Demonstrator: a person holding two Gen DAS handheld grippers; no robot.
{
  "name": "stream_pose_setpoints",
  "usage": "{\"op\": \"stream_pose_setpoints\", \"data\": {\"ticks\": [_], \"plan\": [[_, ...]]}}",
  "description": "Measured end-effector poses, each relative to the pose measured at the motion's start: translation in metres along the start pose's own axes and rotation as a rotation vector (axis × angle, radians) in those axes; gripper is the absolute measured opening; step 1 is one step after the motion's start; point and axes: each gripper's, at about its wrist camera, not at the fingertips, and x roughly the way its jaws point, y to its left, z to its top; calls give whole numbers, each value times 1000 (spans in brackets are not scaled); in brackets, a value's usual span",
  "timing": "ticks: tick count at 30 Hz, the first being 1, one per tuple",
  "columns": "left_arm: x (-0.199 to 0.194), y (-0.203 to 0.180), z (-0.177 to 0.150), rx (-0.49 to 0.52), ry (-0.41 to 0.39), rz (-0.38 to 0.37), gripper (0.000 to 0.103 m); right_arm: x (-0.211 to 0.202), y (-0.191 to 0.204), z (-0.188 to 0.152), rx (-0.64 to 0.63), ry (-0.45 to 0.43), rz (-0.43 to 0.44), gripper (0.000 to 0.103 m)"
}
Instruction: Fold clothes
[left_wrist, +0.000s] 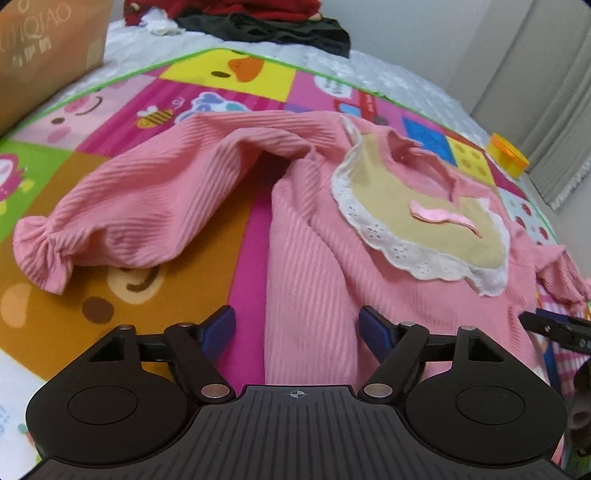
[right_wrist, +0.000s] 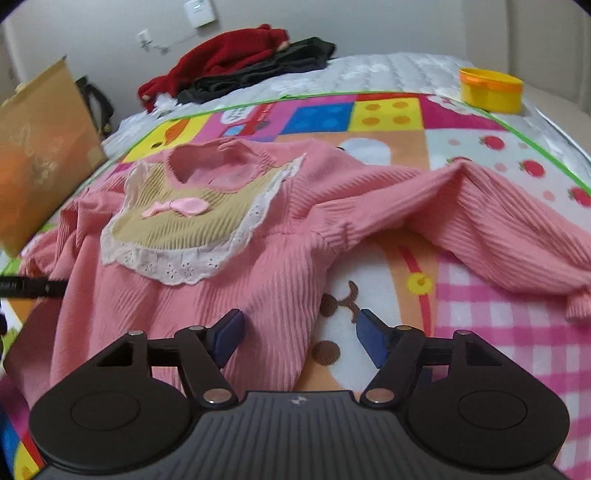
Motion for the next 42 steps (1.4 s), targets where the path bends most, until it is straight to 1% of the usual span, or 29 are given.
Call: {"op": "stream_pose_setpoints", "data": {"ticks": [2, 4, 6, 10, 14, 20, 27, 29, 34, 35, 36, 37, 38, 39, 40, 41, 42], "plan": [[2, -3, -1, 33, -13, 14, 76, 3, 3, 0, -28, -4, -5, 69], [3, -8, -5, 87, -26, 36, 71, 4, 9, 0, -59, -7, -16, 69], [3, -10, -8, 123, -35, 47, 71, 4, 11, 1, -69, -4, -26, 69], [1, -7, -7, 110, -33, 35, 68, 3, 13, 4, -51, 18, -41, 69], [0, -6, -8, 103, -31, 29, 66, 3, 20, 4, -63, 39, -74, 69], [-2, -3, -8, 88, -30, 17, 68, 3, 35, 8, -104, 86, -146, 69], [-4, 2, -8, 63, -30, -16, 74, 4, 41, 7, -121, 84, -179, 69], [-4, 4, -7, 52, -31, -25, 75, 4, 40, 6, -112, 76, -174, 69], [-3, 6, -5, 23, -31, -44, 80, -3, 27, 7, -18, 43, -66, 68], [-3, 6, -5, 23, -30, -43, 80, -2, 26, 7, -15, 46, -57, 65], [-3, 4, -5, 36, -28, -36, 79, -1, 29, 7, -28, 50, -49, 55], [-3, 1, -6, 56, -26, -25, 75, -1, 31, 7, -42, 54, -40, 49], [-3, -2, -7, 80, -22, -9, 71, 0, 34, 6, -56, 58, -32, 40], [-4, -5, -7, 105, -18, 10, 62, 0, 37, 6, -74, 62, -33, 34], [-5, -7, -8, 118, -14, 16, 54, 0, 40, 5, -91, 75, -29, 30], [-6, -9, -9, 125, -10, 14, 48, -1, 43, 5, -109, 88, -24, 24], [-7, -10, -9, 125, -3, 5, 33, -2, 46, 5, -127, 102, -20, 19]]}}
